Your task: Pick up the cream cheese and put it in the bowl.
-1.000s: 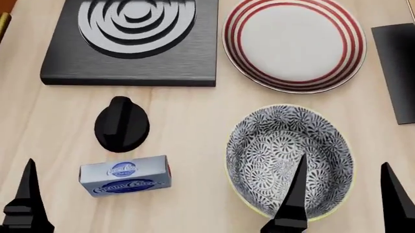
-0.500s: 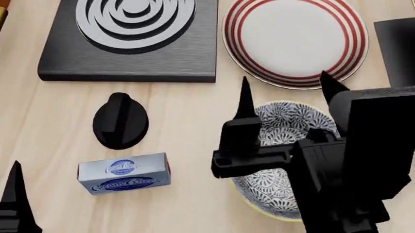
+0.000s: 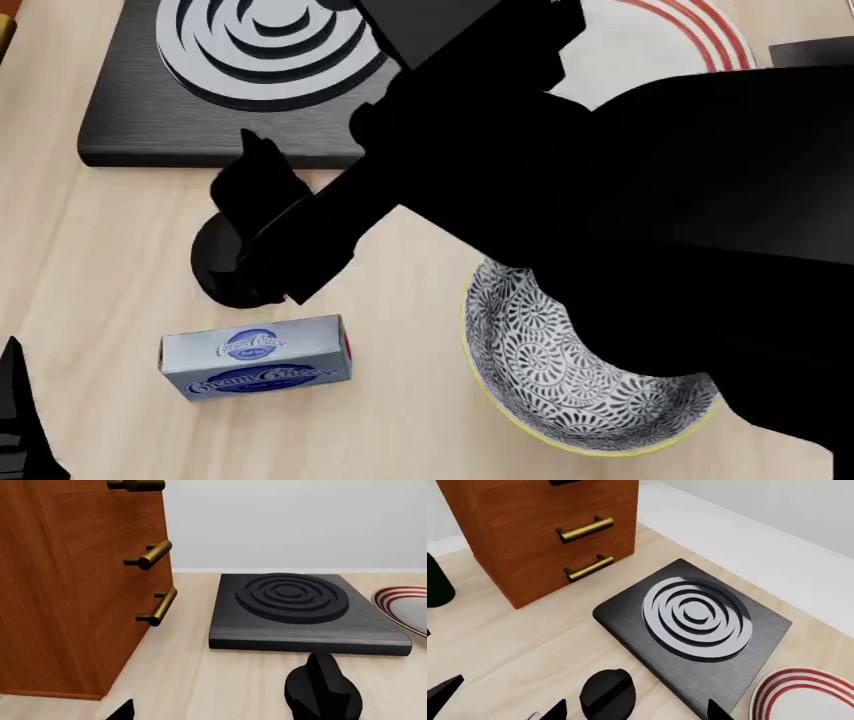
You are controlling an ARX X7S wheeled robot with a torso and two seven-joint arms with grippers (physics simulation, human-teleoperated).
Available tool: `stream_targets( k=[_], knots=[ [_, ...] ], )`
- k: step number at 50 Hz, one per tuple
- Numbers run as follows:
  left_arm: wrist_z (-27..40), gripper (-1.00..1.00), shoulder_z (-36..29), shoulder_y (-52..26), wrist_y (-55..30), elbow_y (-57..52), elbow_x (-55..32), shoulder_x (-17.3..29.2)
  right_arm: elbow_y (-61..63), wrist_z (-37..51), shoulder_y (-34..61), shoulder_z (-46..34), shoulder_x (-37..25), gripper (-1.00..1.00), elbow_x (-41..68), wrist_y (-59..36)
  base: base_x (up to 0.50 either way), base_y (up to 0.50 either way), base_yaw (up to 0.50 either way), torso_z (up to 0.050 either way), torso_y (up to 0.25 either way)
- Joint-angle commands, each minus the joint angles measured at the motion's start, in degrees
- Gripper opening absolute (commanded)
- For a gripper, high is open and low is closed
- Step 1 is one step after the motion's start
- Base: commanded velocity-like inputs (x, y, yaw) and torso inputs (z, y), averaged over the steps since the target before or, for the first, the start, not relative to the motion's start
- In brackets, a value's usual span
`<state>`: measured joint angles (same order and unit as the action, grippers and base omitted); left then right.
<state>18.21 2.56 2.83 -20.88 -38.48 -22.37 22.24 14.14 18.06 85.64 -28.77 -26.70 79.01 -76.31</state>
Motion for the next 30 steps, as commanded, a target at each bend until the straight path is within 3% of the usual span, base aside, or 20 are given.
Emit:
stream_targets(
  k=[1, 30],
  knots=[
    [0.46, 1.00, 0.14, -0.10, 0.88, 1.52, 0.72, -0.08, -3.07, -18.84, 9.20, -12.49, 2.23, 1.00, -9.05, 1.92, 0.00, 0.00, 0.00, 0.000, 0.000],
    [-2.18, 1.00, 0.08, 3.16, 6.72, 3.60, 1.83, 0.78, 0.53, -25.55, 6.52, -23.55, 3.67, 1.00, -13.02, 3.16, 0.00, 0.00, 0.00, 0.000, 0.000]
  ],
)
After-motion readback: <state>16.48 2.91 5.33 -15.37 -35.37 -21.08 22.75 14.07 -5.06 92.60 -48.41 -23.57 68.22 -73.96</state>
